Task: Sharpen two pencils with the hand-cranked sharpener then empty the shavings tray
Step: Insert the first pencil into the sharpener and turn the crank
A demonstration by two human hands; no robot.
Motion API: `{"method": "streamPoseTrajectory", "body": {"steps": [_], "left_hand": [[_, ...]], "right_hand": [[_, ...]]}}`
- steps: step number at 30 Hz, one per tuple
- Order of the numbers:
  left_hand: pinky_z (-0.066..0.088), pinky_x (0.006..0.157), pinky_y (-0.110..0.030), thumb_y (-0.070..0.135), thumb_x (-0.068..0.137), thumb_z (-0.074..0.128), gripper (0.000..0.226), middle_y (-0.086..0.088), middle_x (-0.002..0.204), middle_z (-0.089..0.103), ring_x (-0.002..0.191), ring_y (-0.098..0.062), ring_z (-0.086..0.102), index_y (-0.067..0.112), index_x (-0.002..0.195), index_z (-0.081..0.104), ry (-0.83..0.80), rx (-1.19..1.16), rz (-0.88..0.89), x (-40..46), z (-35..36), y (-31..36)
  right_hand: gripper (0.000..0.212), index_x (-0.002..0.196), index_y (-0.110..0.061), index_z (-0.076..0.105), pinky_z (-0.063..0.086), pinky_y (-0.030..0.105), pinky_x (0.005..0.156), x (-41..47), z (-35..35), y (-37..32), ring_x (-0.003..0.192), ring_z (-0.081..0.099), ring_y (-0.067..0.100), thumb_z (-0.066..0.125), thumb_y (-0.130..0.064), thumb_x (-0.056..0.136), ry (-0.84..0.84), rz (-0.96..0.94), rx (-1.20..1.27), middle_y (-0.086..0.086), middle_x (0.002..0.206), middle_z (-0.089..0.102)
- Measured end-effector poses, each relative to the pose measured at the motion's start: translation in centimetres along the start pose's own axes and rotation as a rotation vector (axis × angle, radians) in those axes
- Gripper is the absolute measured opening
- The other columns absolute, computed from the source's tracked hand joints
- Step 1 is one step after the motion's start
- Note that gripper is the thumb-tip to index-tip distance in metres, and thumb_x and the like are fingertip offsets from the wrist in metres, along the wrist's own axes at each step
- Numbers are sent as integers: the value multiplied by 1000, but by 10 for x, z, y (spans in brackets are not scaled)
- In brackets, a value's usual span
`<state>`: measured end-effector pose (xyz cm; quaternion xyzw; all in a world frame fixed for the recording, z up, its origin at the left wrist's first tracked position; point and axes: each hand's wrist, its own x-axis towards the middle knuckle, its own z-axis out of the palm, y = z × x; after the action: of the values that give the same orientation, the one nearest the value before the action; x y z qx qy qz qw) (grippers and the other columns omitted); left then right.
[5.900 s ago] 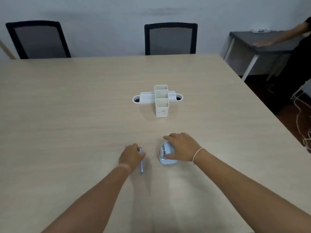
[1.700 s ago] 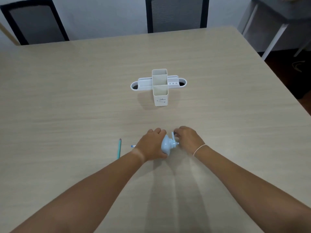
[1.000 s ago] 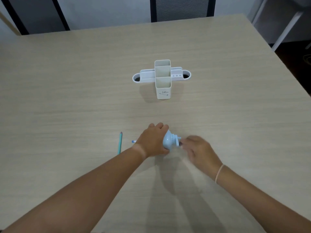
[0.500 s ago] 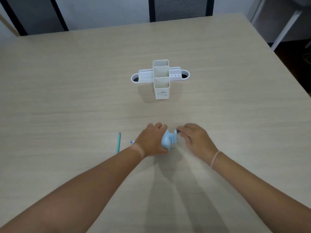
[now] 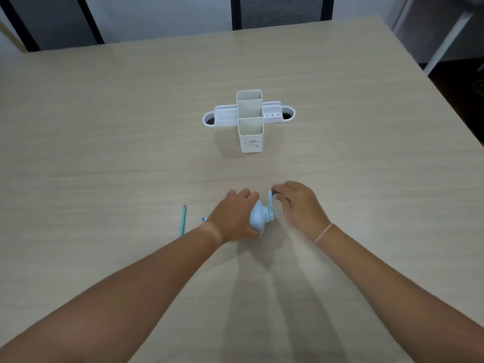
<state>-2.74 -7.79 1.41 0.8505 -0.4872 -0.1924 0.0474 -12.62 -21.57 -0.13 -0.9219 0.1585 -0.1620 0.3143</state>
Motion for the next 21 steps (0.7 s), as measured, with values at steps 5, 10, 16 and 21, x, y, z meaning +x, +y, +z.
{"method": "streamPoseTrajectory", "body": {"steps": [5, 10, 16, 21], "left_hand": [[47, 83, -39, 43, 61, 75, 61, -3, 106, 51, 86, -20, 35, 14, 107, 46, -10, 51, 10, -2, 2, -1], [48, 84, -43, 42, 61, 75, 61, -2, 102, 50, 85, -21, 36, 15, 108, 46, -4, 35, 0, -1, 4, -3], [46, 84, -39, 43, 62, 75, 59, -4, 102, 51, 85, -22, 37, 14, 105, 46, -10, 45, 20, 1, 2, -2], [47, 84, -41, 43, 59, 75, 59, -1, 103, 51, 84, -19, 36, 17, 104, 47, -17, 65, 69, -3, 3, -3]], "right_hand": [[9, 59, 2, 64, 44, 23, 47, -18, 26, 13, 51, 61, 32, 60, 5, 67, -187, 54, -123, 19, 54, 60], [24, 72, -3, 65, 34, 21, 59, -71, 6, -11, 64, 44, 12, 45, -13, 81, -91, -71, 5, 8, 60, 59], [21, 75, 6, 66, 43, 36, 62, 6, 10, 7, 65, 61, 35, 48, -6, 79, -109, 68, -34, 25, 66, 61], [17, 70, 4, 67, 42, 30, 54, -24, 20, 16, 55, 62, 33, 51, -2, 71, -147, 84, -64, 22, 59, 62]]}}
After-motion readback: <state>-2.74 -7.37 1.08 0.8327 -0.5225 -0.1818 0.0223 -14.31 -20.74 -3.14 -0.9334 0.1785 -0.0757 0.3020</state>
